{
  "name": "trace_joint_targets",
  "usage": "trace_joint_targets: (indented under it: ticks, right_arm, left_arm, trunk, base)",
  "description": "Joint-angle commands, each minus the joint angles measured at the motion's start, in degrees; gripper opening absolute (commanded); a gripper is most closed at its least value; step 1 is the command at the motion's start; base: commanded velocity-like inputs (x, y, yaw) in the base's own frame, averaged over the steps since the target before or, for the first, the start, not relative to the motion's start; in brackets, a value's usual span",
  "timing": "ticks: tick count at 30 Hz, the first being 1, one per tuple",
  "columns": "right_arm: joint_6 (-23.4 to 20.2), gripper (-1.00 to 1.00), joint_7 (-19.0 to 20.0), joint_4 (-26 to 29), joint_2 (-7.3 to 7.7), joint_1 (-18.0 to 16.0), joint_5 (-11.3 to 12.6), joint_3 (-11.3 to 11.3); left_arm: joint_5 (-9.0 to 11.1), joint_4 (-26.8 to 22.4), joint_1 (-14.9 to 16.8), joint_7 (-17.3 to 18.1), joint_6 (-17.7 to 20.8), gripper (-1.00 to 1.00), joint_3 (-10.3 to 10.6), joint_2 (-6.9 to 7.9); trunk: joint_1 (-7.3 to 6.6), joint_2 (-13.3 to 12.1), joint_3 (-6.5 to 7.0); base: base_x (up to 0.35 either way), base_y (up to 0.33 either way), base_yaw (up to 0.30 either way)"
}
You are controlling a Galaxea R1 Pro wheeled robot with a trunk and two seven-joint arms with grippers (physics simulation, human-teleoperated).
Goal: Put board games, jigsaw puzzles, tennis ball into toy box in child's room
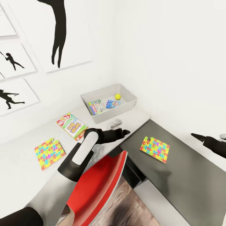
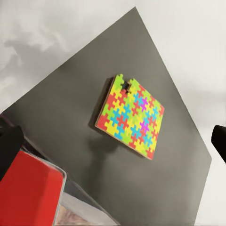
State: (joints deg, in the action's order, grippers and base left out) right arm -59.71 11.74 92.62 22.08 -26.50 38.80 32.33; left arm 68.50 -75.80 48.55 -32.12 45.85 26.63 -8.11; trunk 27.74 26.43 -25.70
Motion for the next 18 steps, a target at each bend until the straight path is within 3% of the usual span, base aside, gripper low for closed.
trace_joint_targets:
  ticks: [1, 12, 13, 17, 18]
  right_arm:
    - [-0.3, 1.00, 0.6, 0.0, 0.07, 0.1, -0.5, 0.1]
    - [-0.3, 1.00, 0.7, 0.0, 0.55, 1.2, -0.4, 0.1]
    - [-0.3, 1.00, 0.7, 0.0, 0.57, 1.4, -0.4, 0.1]
    - [-0.3, 1.00, 0.7, 0.0, 0.64, 1.6, -0.4, 0.1]
    - [-0.3, 1.00, 0.7, 0.0, 0.77, 1.6, -0.4, 0.2]
  left_arm:
    - [0.5, 0.4, 0.2, -0.6, 0.0, 1.00, 0.1, 0.05]
    - [0.2, 2.0, 0.3, -2.8, -0.1, 1.00, -0.2, 0.49]
    - [0.0, 2.2, 0.2, -5.2, -0.2, 1.00, -0.2, 0.52]
    - [0.1, 4.6, 0.8, -8.7, -0.2, 1.00, -0.7, 0.57]
    - [0.1, 6.5, 2.2, -9.6, -0.2, 1.00, -1.4, 0.54]
  trunk:
    - [0.02, 0.1, -0.08]
    - [0.02, 0.1, -0.08]
    - [0.02, 0.1, -0.08]
    - [0.02, 0.1, -0.08]
    - [0.02, 0.1, -0.08]
  base:
    - [0.000, 0.000, -0.297]
    - [0.000, 0.000, -0.297]
    - [0.000, 0.000, -0.297]
    - [0.000, 0.000, -0.297]
    - [0.000, 0.000, -0.297]
